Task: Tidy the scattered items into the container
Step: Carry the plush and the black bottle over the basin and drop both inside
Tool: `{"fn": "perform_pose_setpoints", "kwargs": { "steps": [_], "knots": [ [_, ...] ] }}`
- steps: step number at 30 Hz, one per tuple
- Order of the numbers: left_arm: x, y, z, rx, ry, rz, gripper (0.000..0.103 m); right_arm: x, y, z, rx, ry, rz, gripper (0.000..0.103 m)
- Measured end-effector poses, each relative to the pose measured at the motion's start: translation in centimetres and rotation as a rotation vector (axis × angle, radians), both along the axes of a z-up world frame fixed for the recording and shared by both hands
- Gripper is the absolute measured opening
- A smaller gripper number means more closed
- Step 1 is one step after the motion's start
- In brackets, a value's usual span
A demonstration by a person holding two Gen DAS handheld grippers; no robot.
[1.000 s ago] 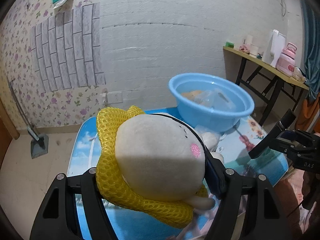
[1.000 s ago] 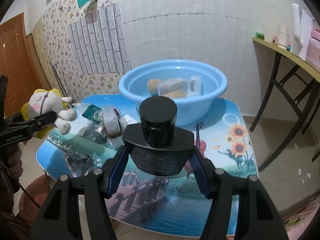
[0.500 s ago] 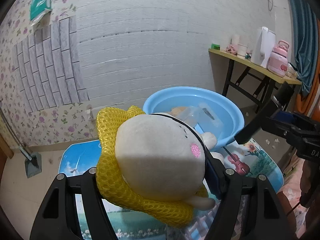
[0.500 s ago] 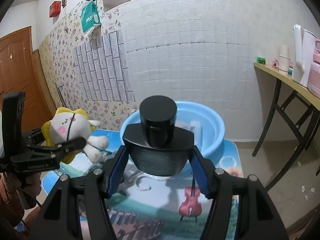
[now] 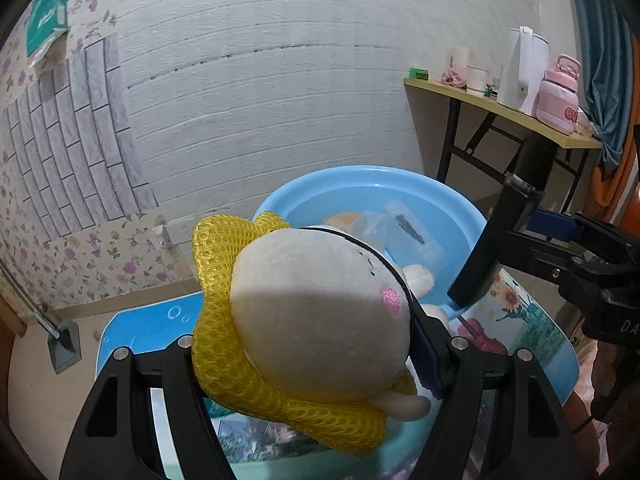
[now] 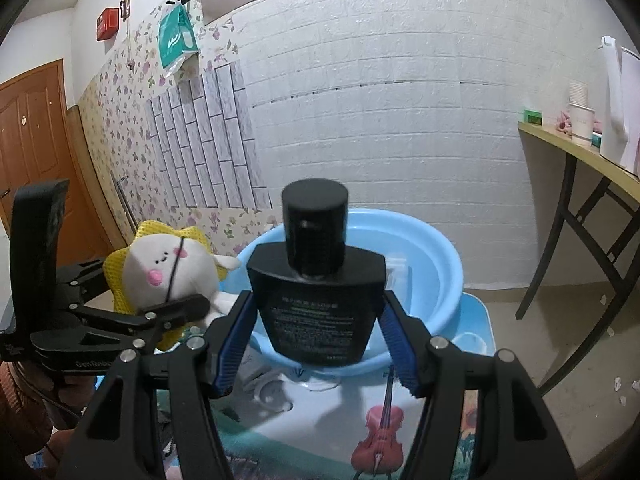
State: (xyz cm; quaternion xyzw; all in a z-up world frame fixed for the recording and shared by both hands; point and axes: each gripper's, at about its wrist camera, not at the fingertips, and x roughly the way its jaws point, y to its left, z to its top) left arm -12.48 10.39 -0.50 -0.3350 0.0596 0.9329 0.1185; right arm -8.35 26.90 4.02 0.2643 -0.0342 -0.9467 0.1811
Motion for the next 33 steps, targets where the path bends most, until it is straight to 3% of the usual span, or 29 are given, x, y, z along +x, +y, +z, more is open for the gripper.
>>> {"fn": "perform_pose_setpoints", "kwargs": {
  "steps": [7,11,33],
  "knots": [
    [-2.3,1.9,-0.7,-0.041,-0.008,-0.032,0.074,-1.3,0.3,-0.1,-0.023,0.002,0.001,0.061],
    [-3.0,2.5,-1.3,-0.075,-0.012,-0.023,0.081,-1.8,0.3,-0.3,-0.029,0.002,0.003,0.061],
    [-1.5,2.1,-1.2,-0.070,-0.001,-0.027,0.084,-1.6,-0.4,-0.5,-0.016,-0.004,-0.003,0.063]
  ]
}}
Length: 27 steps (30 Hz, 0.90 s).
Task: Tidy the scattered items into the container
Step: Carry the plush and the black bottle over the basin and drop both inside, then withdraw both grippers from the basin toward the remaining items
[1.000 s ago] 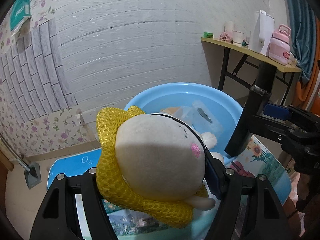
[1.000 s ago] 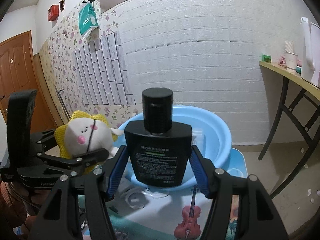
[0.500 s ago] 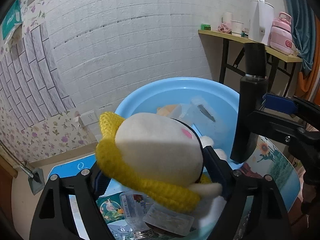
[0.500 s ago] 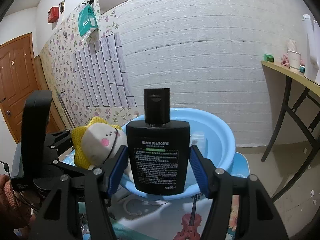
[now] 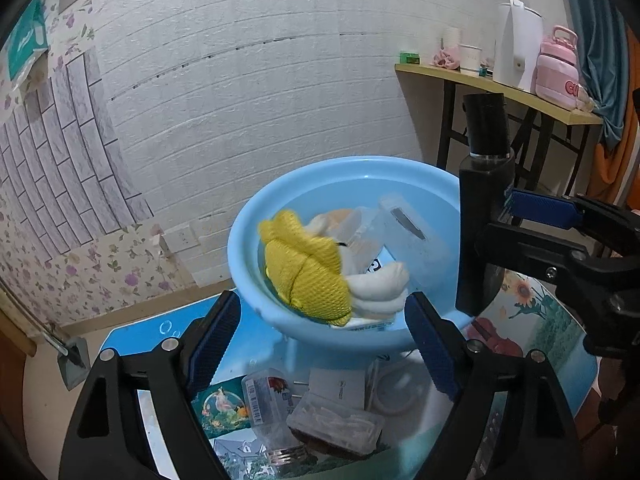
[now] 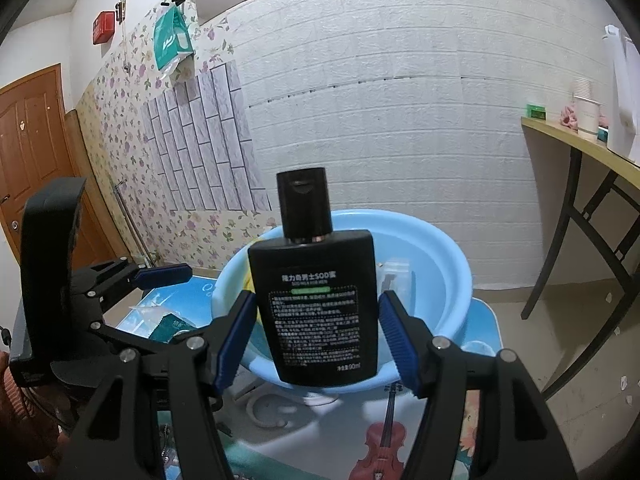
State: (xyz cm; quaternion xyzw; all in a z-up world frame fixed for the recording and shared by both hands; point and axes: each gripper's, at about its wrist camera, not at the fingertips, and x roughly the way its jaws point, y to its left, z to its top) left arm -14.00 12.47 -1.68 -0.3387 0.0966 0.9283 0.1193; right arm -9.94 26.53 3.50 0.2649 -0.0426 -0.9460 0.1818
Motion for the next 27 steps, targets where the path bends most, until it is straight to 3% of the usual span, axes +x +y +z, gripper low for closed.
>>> {"fn": "perform_pose_setpoints", "kwargs": {
  "steps": [13,27],
  "knots": [
    [2.4,-2.4,0.2,0.010,-0.006,0.059,0.084,0.3,-0.1,-0.9,0.001,-0.054,-0.008,0.063],
    [7.7,-6.2,-0.9,0.045,-0.031,0.134,0.084,4.7,-1.4,-1.4,0.051,-0.096,-0.007,0.063]
  ]
}}
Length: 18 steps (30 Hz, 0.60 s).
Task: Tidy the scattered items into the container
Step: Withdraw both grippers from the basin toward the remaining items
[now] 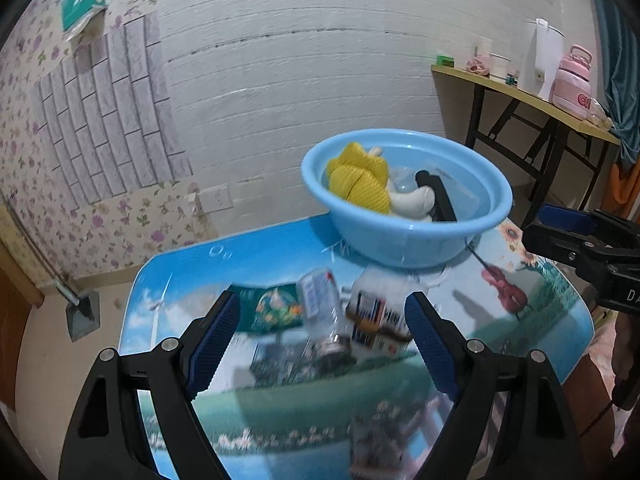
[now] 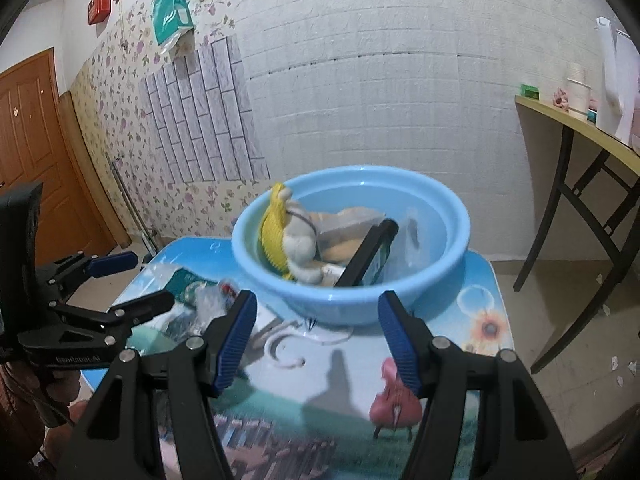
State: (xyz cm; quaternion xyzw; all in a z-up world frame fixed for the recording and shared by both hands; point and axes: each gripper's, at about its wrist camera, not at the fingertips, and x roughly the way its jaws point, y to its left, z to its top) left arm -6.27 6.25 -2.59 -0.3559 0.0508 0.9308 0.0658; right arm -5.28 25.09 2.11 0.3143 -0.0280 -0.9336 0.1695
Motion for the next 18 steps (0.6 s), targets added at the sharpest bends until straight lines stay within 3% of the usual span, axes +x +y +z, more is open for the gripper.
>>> {"fn": "perform_pose_setpoints", "kwargs": {
  "steps": [11,18],
  "knots": [
    [4.2,-2.9,-1.3,0.019,-0.010,0.048,0.084,3.7,-1.5,-0.8,0.038,-0.037,0.011,0.063],
    [6.0,-3.9,-3.1,0.051,-0.068,0.064,0.084,5.4,-2.2,-2.4,0.054,-0.091,0.017,0.063]
  ]
}}
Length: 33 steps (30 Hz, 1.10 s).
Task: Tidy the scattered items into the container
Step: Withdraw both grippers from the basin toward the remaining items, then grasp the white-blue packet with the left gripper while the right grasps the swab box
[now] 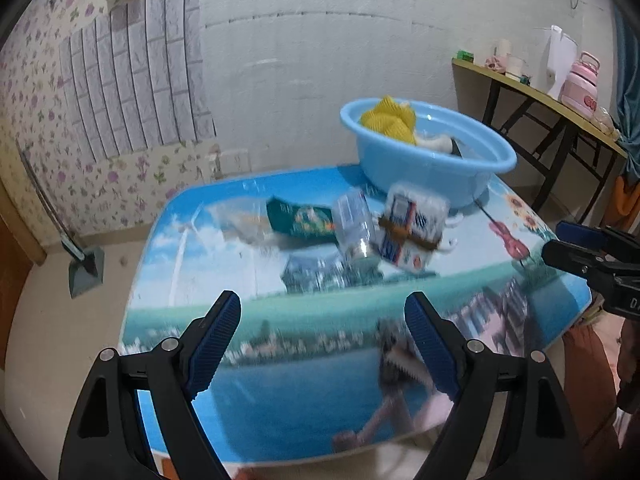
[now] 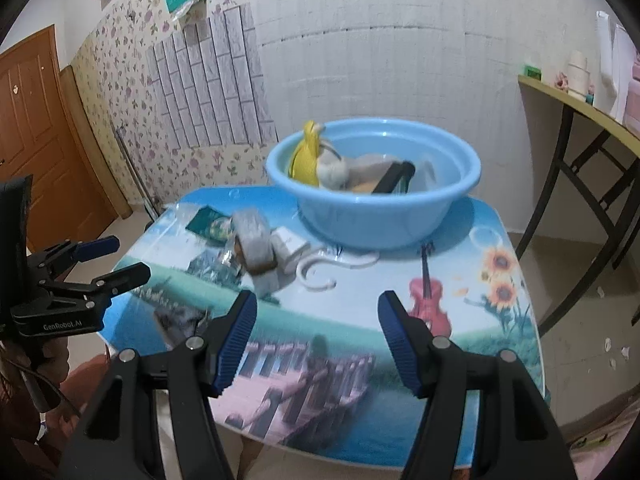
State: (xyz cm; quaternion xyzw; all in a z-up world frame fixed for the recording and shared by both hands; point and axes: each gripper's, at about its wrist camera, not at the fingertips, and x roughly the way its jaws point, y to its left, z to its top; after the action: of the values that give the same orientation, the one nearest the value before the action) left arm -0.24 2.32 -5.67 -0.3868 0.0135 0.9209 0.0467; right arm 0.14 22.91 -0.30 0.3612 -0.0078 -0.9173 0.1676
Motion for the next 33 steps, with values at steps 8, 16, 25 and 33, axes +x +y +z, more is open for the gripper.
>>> {"fn": "perform_pose_setpoints", "kwargs": {
  "steps": [8,16,25,33],
  "knots": [
    [0.7,1.6,-1.7,0.006,-0.043,-0.054,0.084,0.7,-0.4,-0.9,0.006,-0.032,0.005,0.063],
    [0.3,3.4,-3.3,-0.013,-0.083,-0.093,0.084,0.6,-0.7,-1.5,0.003,-0.051,0.008,0.063],
    [-0.3,3.2,-4.1,0.003,-0.116,-0.087,0.084,0.3,-1.1,-2.1,0.010,-0.066,0.009,0.063],
    [-0.2,2.7,-4.2,0.083,-0.113,-0.139,0.022,-0.6,-2.3,-2.4,0.004,-0.069,0.021,0.062]
  ]
}}
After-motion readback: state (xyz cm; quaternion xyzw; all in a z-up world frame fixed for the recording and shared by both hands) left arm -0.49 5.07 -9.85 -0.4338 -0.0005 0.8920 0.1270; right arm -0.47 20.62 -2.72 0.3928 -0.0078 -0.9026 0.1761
